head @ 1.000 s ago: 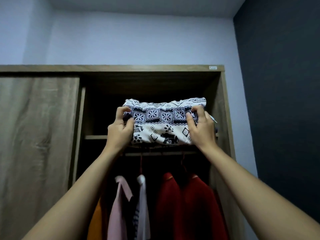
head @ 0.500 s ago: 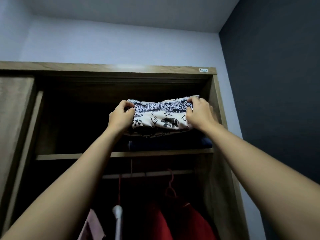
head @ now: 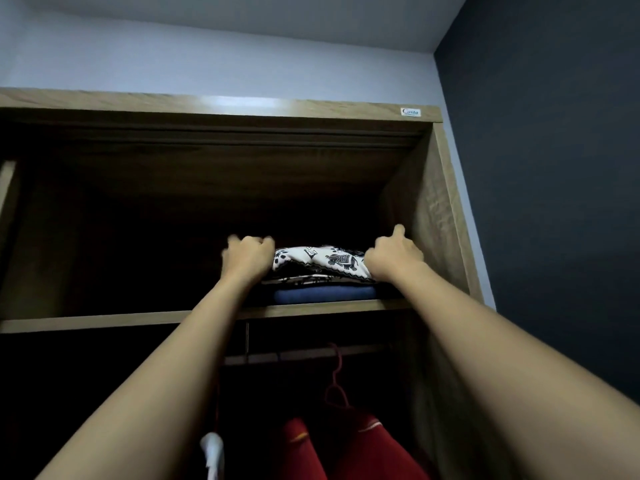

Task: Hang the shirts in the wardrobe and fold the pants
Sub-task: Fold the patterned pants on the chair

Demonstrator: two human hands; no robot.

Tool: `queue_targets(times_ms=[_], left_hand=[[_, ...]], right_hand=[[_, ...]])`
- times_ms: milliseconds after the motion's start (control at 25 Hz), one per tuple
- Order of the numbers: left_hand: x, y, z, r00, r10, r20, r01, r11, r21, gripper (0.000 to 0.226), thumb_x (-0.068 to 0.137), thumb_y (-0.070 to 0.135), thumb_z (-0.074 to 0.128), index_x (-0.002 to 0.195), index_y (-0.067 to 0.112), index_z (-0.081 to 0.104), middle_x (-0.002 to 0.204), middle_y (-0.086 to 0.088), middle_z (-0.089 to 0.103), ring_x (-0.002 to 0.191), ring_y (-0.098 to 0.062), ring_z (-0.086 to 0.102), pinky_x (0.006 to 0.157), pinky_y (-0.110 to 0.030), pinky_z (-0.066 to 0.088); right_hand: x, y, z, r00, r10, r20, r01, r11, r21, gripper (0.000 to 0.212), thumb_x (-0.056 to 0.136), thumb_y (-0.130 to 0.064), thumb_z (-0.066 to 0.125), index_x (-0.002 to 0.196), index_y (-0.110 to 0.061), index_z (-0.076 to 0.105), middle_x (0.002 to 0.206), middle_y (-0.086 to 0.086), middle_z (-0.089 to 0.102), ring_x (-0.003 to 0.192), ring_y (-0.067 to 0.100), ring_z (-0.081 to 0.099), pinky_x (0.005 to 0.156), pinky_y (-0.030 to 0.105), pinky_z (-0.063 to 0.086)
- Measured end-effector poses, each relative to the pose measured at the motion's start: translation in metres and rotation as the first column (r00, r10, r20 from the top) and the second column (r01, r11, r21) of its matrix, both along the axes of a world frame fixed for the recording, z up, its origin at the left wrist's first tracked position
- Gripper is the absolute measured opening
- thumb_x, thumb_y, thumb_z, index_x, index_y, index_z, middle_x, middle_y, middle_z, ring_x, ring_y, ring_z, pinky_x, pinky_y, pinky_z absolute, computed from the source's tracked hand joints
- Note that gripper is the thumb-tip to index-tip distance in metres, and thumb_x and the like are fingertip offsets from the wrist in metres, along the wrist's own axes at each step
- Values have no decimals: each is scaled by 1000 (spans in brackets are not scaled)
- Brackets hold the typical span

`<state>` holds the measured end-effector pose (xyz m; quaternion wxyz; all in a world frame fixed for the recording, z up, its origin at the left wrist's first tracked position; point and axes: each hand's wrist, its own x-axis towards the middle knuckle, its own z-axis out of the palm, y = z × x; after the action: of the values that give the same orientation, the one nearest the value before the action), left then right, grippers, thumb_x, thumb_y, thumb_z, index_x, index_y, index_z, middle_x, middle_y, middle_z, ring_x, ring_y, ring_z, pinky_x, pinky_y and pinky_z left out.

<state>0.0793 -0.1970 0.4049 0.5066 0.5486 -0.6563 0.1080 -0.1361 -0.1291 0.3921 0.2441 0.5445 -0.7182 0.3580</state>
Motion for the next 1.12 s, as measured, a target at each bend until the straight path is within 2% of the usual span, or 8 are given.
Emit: queue_targets(times_ms=[80,160,240,360,560,680,840,1120], left_hand=[[1,7,-4,994,89,58,-75,975,-212,52,93,42,29,102,9,68,129,-19,50,118,-39,40,98,-45,38],[-2,23,-8,972,7,236,104,887,-451,44,94,43,39,100,13,71,124,-11,56,113,-33,48,93,-39,42],[0,43,-5,844,-174,508,366,879,-306,40,90,51,50,113,22,65,121,-1,61,111,-21,55,92,-33,44],[9,56,2,695,-232,681,338,941,-25,57,81,48,66,133,29,49,127,8,58,113,-12,54,89,-23,41],[35,45,-2,703,-218,677,324,946,-32,62,86,33,65,141,35,38,133,0,56,115,-16,55,87,-17,36],[34,45,1,691,-210,692,282,959,9,63,87,32,63,142,37,33,128,-1,59,112,-17,56,88,-20,39],[25,43,4,679,-135,722,252,966,-57,57,86,21,60,138,36,41,118,-3,65,103,-19,60,86,-24,43],[25,24,10,696,-152,702,242,970,-31,50,88,16,58,133,34,50,118,-3,65,97,-16,61,83,-20,40]], right_hand=[[-1,2,1,971,-168,-169,160,985,-61,44,94,-33,34,124,-10,57,136,12,36,122,32,39,93,39,38],[-4,4,0,912,-218,-346,149,965,-217,41,94,-35,34,120,-15,59,130,10,43,120,29,40,91,39,37],[-6,8,2,890,30,-456,-123,977,-175,39,94,-41,36,121,-21,57,126,8,51,117,28,47,93,40,39],[-13,18,8,814,375,-443,-316,927,205,49,86,-57,48,125,-27,49,121,4,57,113,25,53,94,39,43],[-35,14,5,785,393,-479,-310,919,245,36,87,-29,57,122,-32,52,118,1,63,111,23,57,93,39,46],[-27,12,10,784,371,-497,-272,926,263,49,79,-12,54,125,-29,51,118,6,62,110,26,56,93,39,46],[-30,1,12,805,202,-558,-107,974,199,54,83,-14,50,132,-35,42,125,6,54,114,30,54,88,41,47],[-31,1,15,925,154,-348,-31,942,334,48,87,-19,46,133,-29,38,129,12,52,115,32,52,84,35,41]])
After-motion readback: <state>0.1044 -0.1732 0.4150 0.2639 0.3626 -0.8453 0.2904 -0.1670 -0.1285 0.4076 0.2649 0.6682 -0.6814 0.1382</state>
